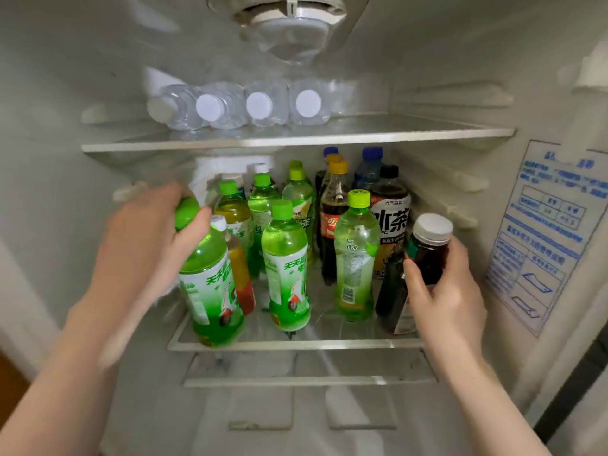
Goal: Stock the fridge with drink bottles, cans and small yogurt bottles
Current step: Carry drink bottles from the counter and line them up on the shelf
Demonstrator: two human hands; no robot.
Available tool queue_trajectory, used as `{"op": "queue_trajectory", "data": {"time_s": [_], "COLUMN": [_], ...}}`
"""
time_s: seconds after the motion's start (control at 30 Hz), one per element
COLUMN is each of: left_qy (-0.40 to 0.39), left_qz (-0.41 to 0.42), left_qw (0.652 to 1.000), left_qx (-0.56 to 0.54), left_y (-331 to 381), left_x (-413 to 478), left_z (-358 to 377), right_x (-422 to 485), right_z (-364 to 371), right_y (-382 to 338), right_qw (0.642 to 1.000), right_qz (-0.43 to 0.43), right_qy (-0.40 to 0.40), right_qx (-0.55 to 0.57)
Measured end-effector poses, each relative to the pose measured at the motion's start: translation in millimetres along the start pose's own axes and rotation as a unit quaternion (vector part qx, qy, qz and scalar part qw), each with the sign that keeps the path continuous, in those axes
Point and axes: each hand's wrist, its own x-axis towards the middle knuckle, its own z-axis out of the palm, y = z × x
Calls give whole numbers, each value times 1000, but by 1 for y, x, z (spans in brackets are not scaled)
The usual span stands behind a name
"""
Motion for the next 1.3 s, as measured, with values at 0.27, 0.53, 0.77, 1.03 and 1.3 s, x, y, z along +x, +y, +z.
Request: {"op": "queue_trajectory", "data": {"time_s": [0.27, 0.53, 0.77, 1.03, 1.3], "left_qy": [8, 8, 24, 26, -215], "left_qz": [-42, -55, -54, 192, 141], "left_qw": [997, 992, 994, 970, 954], "left_qx": [69, 110, 95, -147, -156], "left_y": [-30, -32, -21, 73, 131], "left_x": [-5, 6, -4, 4, 24], "left_z": [29, 42, 42, 53, 102], "right_x": [-4, -5, -7, -14, -20], "right_z": [9, 5, -7, -12, -16], "right_y": [3, 4, -3, 0, 7], "right_qw": [999, 992, 989, 994, 994], "right_qz": [-31, -25, -28, -26, -37], "right_qy": [8, 17, 30, 24, 47], "right_qx": [40, 120, 144, 108, 90]}}
